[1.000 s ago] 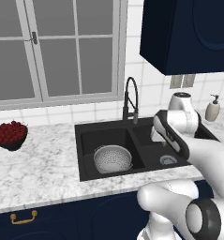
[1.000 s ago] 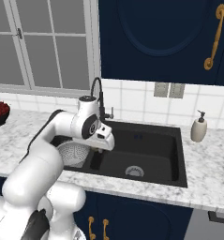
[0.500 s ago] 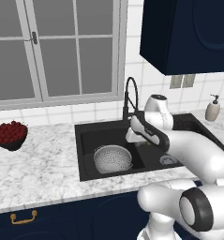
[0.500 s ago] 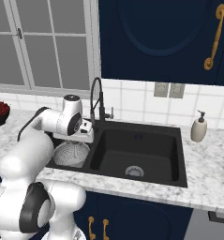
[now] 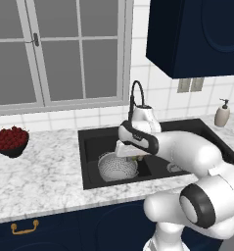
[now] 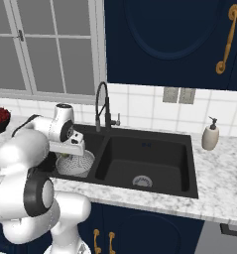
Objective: Put the colander in the sink, put the kiwi in the colander, and turn on the sink faucet and pour water over the colander.
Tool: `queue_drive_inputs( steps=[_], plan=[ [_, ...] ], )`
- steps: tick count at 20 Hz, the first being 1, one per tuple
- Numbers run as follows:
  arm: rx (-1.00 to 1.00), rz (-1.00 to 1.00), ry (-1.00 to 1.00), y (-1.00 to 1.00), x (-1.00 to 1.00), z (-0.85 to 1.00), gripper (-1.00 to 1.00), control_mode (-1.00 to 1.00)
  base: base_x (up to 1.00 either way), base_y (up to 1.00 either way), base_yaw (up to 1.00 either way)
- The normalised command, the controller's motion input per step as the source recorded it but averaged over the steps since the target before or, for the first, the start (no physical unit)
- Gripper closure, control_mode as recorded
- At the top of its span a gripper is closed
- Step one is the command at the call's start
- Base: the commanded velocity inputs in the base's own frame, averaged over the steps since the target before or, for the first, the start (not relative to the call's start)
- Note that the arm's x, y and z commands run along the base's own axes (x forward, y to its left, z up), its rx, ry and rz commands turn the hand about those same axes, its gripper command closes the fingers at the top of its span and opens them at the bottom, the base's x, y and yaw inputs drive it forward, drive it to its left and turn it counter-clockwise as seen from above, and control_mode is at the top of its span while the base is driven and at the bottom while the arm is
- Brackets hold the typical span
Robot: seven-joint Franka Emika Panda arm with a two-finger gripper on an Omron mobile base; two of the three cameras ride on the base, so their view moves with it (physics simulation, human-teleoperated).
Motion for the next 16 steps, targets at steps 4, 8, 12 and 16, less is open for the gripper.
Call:
queue_drive_inputs(
  steps=[4,8,12,16],
  plan=[
    [0.00,0.03,0.18,0.42,0.24,-0.34,1.00,-1.00,0.00,0.00,0.00],
    [0.00,0.03,0.06,0.05,0.54,-0.22,1.00,-1.00,0.00,0.00,0.00],
    [0.00,0.00,0.00,0.00,0.35,-0.40,1.00,-1.00,0.00,0.00,0.00],
    [-0.01,0.00,0.00,0.00,0.25,-0.62,1.00,-1.00,0.00,0.00,0.00]
  ],
)
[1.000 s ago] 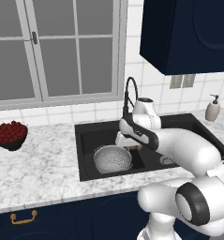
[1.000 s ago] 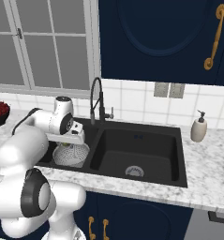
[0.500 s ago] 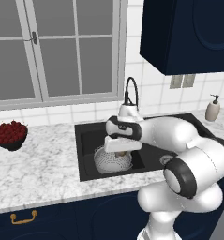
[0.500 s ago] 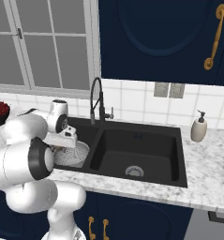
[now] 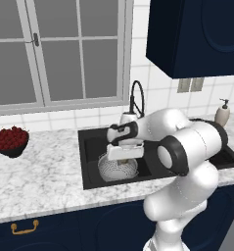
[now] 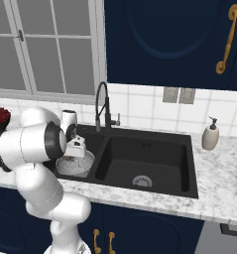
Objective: Put the colander in the sink, put the kiwi in the colander, and turn on the sink faucet and pour water over the colander.
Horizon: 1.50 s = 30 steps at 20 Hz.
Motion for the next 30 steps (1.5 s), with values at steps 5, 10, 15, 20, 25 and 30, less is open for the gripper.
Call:
queue_drive_inputs(
  steps=[5,10,15,20,25,30],
  plan=[
    [0.00,0.00,0.00,0.00,0.15,-0.58,1.00,-1.00,0.00,0.00,0.00],
    [0.00,0.00,0.00,0.01,0.12,-0.24,1.00,-1.00,0.00,0.00,0.00],
    [-0.03,0.00,0.00,0.06,0.13,-0.41,1.00,-1.00,0.00,0.00,0.00],
    [0.00,0.00,0.00,0.04,0.20,-0.19,1.00,-1.00,0.00,0.00,0.00],
    [-0.01,0.00,0.00,0.08,0.30,-0.23,1.00,-1.00,0.00,0.00,0.00],
    [-0.01,0.00,-0.02,0.14,0.35,-0.30,-1.00,-1.00,0.00,0.00,0.00]
  ],
)
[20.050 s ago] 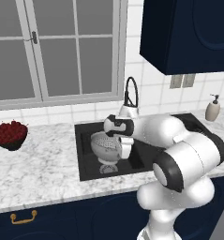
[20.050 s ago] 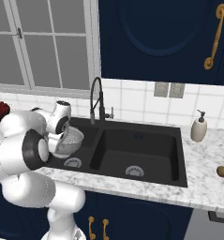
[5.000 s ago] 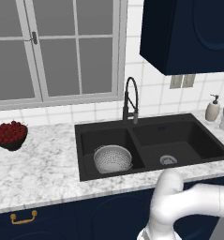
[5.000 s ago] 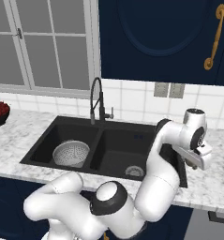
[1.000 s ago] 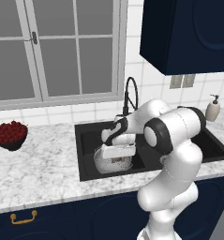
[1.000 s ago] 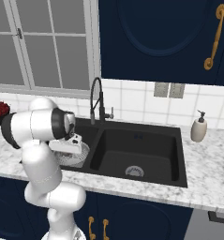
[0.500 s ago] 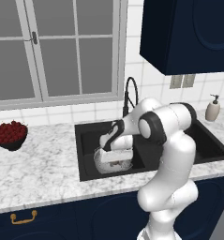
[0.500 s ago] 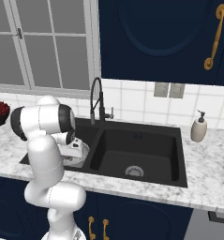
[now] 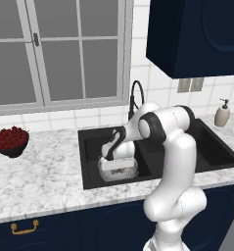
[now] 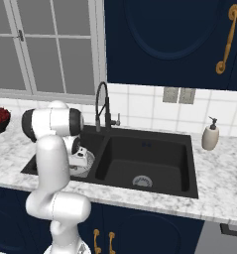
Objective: Put the colander in the sink, put the kiwi in the colander, and turn on the sink faucet and pour water over the colander.
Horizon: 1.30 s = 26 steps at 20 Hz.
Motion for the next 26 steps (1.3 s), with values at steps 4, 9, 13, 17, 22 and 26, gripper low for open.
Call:
queue_drive_inputs(
  steps=[4,9,13,17,22,26],
  plan=[
    [0.00,0.00,-0.06,0.00,0.19,-0.03,-1.00,-1.00,0.00,0.00,0.00],
    [0.00,0.00,-0.02,0.00,0.01,0.07,-1.00,-1.00,0.00,0.00,0.00],
    [0.00,0.02,-0.03,-0.02,-0.21,0.58,-1.00,-1.00,0.00,0.00,0.00],
    [0.00,0.00,-0.03,0.00,-0.18,0.82,-1.00,-1.00,0.00,0.00,0.00],
    [0.00,0.00,-0.03,-0.05,-0.29,0.98,-1.00,-1.00,0.00,0.00,0.00],
    [0.00,0.00,0.00,-0.13,-0.35,0.84,-1.00,-1.00,0.00,0.00,0.00]
  ],
)
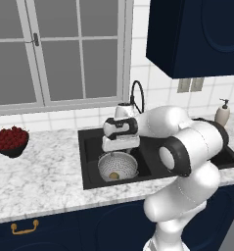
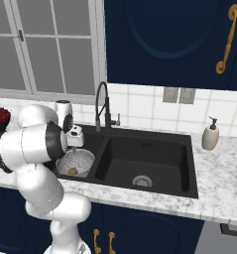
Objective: Put the colander in the sink, put the kiwi in the colander, and turn on the sink faucet and pour water over the colander.
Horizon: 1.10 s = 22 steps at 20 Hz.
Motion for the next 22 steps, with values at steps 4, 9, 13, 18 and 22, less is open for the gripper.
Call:
queue_drive_inputs(
  steps=[4,9,13,18,22],
  plan=[
    [0.00,0.00,-0.01,-0.20,-0.53,0.78,-1.00,-1.00,0.00,0.00,0.00],
    [0.00,0.00,-0.04,-0.21,-0.48,0.78,-1.00,-1.00,0.00,0.00,0.00],
    [0.00,0.00,-0.01,-0.20,-0.27,0.67,-1.00,-1.00,0.00,0.00,0.00],
    [0.00,0.00,-0.01,-0.32,-0.30,0.61,-1.00,-1.00,0.00,0.00,0.00],
    [0.00,0.00,0.00,-0.30,-0.29,0.62,-1.00,-1.00,0.00,0.00,0.00]
  ],
)
